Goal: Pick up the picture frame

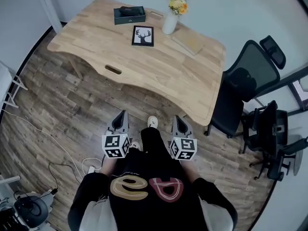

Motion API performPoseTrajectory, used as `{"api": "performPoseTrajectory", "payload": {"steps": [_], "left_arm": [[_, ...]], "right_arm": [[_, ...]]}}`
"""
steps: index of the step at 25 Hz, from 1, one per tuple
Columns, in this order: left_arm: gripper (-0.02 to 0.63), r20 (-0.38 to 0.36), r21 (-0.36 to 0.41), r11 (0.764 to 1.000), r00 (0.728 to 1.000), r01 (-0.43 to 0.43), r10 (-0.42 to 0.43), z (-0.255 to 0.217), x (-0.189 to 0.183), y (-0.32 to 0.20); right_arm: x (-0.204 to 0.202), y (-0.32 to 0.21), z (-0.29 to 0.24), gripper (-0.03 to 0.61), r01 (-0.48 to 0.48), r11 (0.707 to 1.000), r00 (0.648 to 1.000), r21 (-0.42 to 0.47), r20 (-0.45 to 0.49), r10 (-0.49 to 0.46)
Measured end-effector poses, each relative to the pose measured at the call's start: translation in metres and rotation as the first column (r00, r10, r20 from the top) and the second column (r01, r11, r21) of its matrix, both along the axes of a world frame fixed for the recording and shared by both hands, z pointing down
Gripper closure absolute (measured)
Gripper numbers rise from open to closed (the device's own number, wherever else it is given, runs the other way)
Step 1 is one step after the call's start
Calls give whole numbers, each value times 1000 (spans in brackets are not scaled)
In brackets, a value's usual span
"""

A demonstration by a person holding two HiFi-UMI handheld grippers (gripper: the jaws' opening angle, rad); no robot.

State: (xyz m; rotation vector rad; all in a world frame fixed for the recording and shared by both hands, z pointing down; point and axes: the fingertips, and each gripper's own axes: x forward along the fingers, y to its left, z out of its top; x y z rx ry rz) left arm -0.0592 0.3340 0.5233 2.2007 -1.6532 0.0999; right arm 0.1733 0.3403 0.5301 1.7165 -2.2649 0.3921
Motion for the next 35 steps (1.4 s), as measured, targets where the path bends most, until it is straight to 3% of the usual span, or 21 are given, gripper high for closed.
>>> {"api": "performPoseTrajectory", "payload": {"steps": [6, 23, 30, 35], "left_arm": [[597, 7, -11, 999, 999, 41, -41, 8, -1, -21], [597, 10, -2, 993, 992, 122, -122, -8, 22, -161], [597, 24, -18, 986, 986, 165, -164, -2, 38, -195], [597, 17, -48, 986, 988, 156, -156, 1, 55, -215]], "right_arm": [[3, -41, 6, 568, 21, 1000, 1000, 13, 9, -21], [21, -206, -2, 568, 89, 995, 995, 42, 41, -91], [41, -248, -2, 568, 115, 993, 992, 36, 37, -117], [52, -261, 15, 568, 106, 994, 991, -17, 87, -105]]}}
